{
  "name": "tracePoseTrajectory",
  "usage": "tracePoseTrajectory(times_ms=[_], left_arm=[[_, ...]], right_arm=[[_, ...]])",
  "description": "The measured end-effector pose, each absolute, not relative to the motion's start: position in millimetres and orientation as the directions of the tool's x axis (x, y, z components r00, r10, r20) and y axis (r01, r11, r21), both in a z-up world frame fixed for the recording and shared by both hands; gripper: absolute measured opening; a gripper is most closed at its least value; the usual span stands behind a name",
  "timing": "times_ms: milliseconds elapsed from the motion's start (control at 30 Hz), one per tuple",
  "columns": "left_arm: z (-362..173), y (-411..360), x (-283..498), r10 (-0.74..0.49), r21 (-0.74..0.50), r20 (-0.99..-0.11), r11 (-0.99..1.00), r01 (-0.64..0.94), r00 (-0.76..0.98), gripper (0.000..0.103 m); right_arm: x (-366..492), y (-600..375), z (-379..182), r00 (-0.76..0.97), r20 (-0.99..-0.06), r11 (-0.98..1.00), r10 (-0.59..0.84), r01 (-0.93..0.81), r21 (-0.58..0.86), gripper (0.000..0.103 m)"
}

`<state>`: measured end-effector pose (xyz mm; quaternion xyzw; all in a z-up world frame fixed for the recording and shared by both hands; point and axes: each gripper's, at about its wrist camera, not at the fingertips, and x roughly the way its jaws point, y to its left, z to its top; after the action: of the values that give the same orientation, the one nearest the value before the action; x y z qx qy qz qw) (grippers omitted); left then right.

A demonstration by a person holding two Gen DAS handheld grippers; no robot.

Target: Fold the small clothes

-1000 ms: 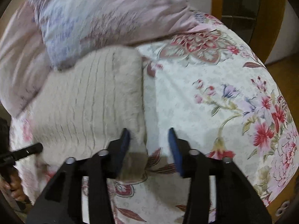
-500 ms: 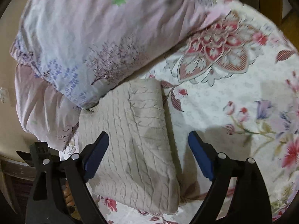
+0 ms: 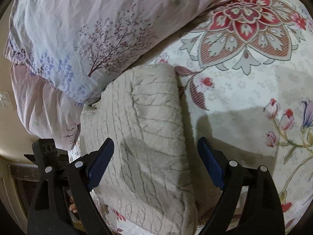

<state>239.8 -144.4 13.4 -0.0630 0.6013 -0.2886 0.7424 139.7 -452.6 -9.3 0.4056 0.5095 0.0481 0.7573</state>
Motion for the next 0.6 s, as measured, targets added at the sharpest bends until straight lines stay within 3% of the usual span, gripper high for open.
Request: tracePoseTrajectory(times_ms=[100, 167, 333, 600], left_arm=[[9.6, -144.4, 240.9, -0.524, -0.468, -0.847, 0.816, 0.34, 0.09, 0.094], [7.6, -146.2, 242.2, -0.541, -0.489, -0.837, 0.808, 0.33, 0.086, 0.095], [7.8, -153.2, 241.6, -0.557, -0.5, -0.825, 0.8, 0.332, 0.098, 0.094], [5.7, -145.9, 243.7, -0.598, -0.554, -0.792, 0.788, 0.268, 0.121, 0.078]], right_arm=[[141.8, -449.7, -11.1, 0.481, -0.711, 0.652, 0.513, 0.321, 0.687, 0.086], [144.2, -445.2, -13.1, 0.472, -0.694, 0.64, 0.544, 0.301, 0.707, 0.076], [146.5, -434.8, -14.7, 0.46, -0.681, 0.648, 0.57, 0.257, 0.717, 0.075], [148.6, -420.8, -19.4, 0.445, -0.652, 0.642, 0.614, 0.199, 0.74, 0.07]])
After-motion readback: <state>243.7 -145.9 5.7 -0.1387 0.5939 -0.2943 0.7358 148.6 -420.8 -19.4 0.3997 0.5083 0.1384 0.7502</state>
